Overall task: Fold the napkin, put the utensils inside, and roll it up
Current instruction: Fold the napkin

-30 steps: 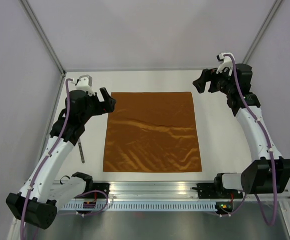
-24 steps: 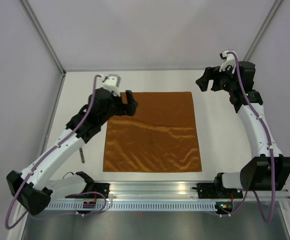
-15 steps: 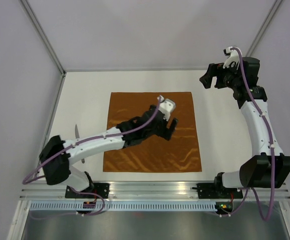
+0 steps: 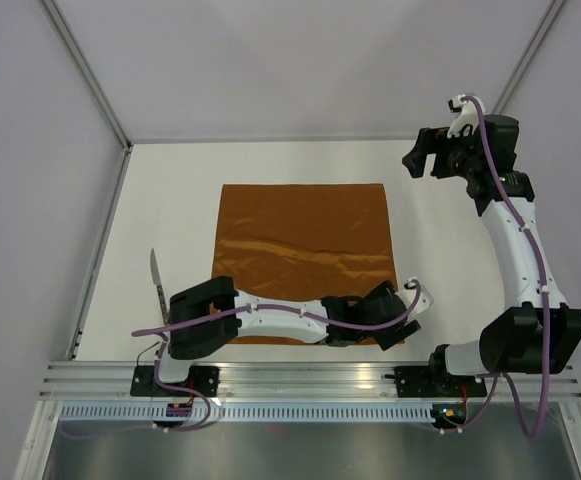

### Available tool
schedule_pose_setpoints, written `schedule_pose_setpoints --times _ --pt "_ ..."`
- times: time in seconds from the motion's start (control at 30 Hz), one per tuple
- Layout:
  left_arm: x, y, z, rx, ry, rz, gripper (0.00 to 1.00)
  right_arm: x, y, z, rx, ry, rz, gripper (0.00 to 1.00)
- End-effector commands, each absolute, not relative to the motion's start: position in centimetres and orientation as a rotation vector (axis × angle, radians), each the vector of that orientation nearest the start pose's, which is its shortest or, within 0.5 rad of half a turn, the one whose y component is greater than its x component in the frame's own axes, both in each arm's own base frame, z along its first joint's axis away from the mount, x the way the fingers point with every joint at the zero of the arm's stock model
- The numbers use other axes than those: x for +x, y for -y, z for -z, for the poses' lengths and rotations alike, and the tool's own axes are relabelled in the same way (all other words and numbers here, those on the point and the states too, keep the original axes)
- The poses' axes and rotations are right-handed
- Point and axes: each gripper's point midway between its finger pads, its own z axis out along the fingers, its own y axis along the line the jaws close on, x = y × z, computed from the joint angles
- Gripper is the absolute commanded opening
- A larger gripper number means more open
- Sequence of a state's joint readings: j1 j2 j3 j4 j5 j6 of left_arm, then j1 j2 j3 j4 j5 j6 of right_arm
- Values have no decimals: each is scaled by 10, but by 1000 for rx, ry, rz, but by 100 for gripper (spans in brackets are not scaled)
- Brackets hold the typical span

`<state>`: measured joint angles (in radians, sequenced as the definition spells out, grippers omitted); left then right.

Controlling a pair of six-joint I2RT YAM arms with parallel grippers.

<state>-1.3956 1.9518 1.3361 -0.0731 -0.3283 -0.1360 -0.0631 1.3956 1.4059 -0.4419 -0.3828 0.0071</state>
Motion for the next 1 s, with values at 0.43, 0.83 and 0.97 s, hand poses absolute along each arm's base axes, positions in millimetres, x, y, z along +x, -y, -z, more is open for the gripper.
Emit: schedule_pose_setpoints --times 0.43,0.83,0.97 --pt "108 549 -57 1235 -1860 642 63 421 -36 -287 -126 -2012 -352 96" --pt "105 547 -22 1255 -1897 636 54 420 -38 -286 -132 -2017 -364 96" --pt "106 542 -13 1260 -1909 613 44 420 -39 -285 -135 -2016 -366 96"
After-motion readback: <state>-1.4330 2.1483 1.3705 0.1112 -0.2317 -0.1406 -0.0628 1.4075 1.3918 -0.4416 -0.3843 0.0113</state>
